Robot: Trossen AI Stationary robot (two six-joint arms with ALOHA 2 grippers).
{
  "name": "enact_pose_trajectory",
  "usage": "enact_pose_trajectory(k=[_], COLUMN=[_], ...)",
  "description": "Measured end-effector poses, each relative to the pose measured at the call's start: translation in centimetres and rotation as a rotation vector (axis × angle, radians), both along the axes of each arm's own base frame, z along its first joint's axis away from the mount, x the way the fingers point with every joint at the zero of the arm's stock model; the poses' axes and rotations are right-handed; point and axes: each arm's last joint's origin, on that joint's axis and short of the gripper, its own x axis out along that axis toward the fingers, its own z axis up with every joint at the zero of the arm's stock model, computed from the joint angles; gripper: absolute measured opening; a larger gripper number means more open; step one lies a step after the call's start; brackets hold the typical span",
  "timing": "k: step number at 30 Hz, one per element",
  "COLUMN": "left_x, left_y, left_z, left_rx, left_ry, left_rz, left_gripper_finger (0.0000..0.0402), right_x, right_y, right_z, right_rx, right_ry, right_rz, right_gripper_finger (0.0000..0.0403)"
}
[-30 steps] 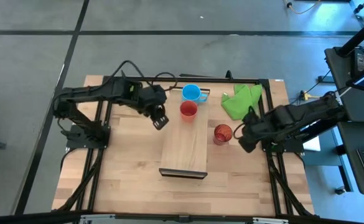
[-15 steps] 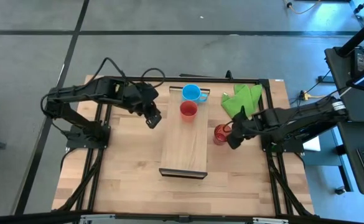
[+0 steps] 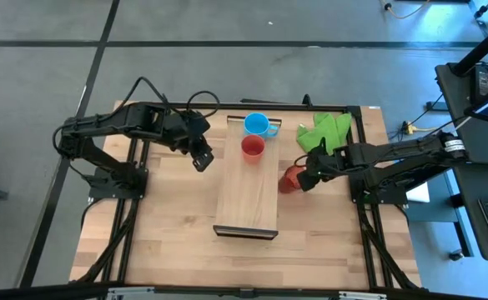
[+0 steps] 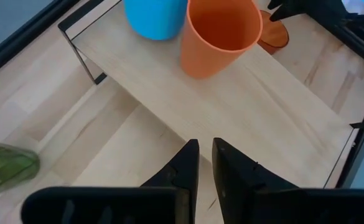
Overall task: Stack small to large cups/mugs on shelf
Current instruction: Put the orange cup on the shelf
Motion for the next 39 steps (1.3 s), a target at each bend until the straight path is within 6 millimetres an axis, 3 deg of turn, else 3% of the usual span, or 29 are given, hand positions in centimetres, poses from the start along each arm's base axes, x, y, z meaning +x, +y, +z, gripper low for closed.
enact_pose_trajectory(k=[17,29,32,39], left_x=[0.0,-0.1,-0.1,-0.1], left_y=[0.0,0.3,0.6,1.3], left_z=[0.0,0.0,0.0,0.0], left_rx=[0.015,0.037,0.043,0.044], left_ry=[0.004,0.011,0.014,0.014], left_rz=[-0.011,0.010,0.018,0.050], left_gripper_finger=[0.0041,0.0041,0.0041,0.0041], right_x=[1.1,0.8,0.9,1.1], right_y=[0.1,0.5,0.5,0.7], right_z=[0.5,-0.5,-0.3,-0.2], right_rx=[0.007,0.037,0.037,0.037], right_ry=[-0.119,-0.076,-0.088,-0.103], right_rz=[0.015,0.031,0.033,0.111], right_gripper_finger=[0.0158,0.0156,0.0132,0.0014])
